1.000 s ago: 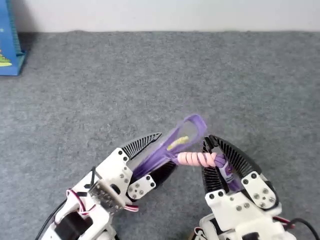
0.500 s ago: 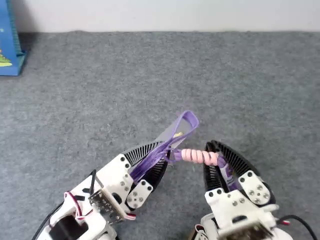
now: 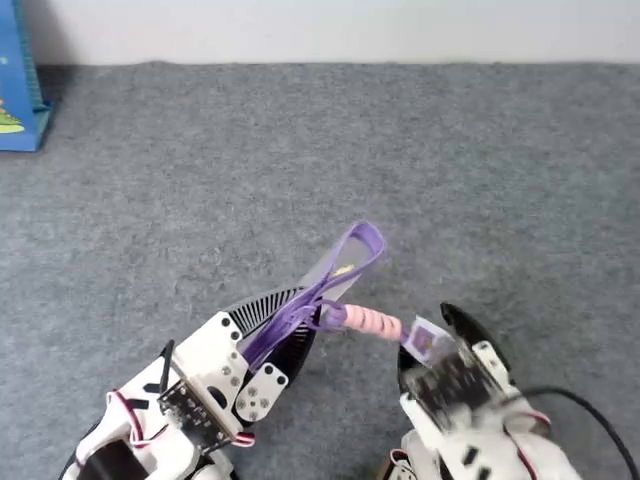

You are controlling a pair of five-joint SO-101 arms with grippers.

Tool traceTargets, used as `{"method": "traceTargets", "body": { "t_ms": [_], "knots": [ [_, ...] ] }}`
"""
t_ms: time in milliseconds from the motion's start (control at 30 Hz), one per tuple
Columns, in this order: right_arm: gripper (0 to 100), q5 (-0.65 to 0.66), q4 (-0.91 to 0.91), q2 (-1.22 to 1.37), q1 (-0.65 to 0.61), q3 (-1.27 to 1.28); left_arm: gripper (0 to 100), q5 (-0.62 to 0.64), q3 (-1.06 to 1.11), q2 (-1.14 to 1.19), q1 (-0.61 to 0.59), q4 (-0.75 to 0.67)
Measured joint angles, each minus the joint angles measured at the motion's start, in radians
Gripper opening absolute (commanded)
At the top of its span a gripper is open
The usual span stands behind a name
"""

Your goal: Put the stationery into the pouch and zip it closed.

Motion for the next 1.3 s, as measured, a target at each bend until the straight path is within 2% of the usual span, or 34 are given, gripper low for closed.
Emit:
{"method": "traceTargets", "body": {
  "t_ms": [267, 467, 633, 767, 900, 1067, 1167, 1300],
  "knots": [
    [18.4, -0.002, 0.087, 0.235, 0.0, -0.226, 1, 0.002, -0.009, 0.0, -0.072, 0.003],
    [18.4, -0.002, 0.091, 0.304, 0.005, -0.37, 1, 0.002, -0.005, -0.002, -0.083, 0.003],
    [18.8, -0.002, 0.092, 0.345, -0.098, -0.413, 1, 0.002, -0.005, -0.002, -0.083, 0.003],
    [27.2, 0.017, 0.092, 0.404, -0.112, -0.377, 1, 0.002, -0.005, -0.002, -0.083, 0.003],
    [34.1, 0.052, 0.092, 0.522, 0.044, -0.278, 1, 0.003, -0.005, -0.002, -0.083, 0.003],
    [34.4, 0.124, 0.092, 0.539, 0.264, -0.275, 1, 0.006, -0.005, -0.002, -0.083, 0.003],
    [34.3, 0.144, 0.092, 0.511, 0.318, -0.273, 1, 0.006, -0.005, -0.002, -0.083, 0.003],
    [34.1, 0.149, 0.092, 0.361, 0.288, -0.276, 1, 0.006, -0.005, -0.002, -0.083, 0.003]
  ]
}}
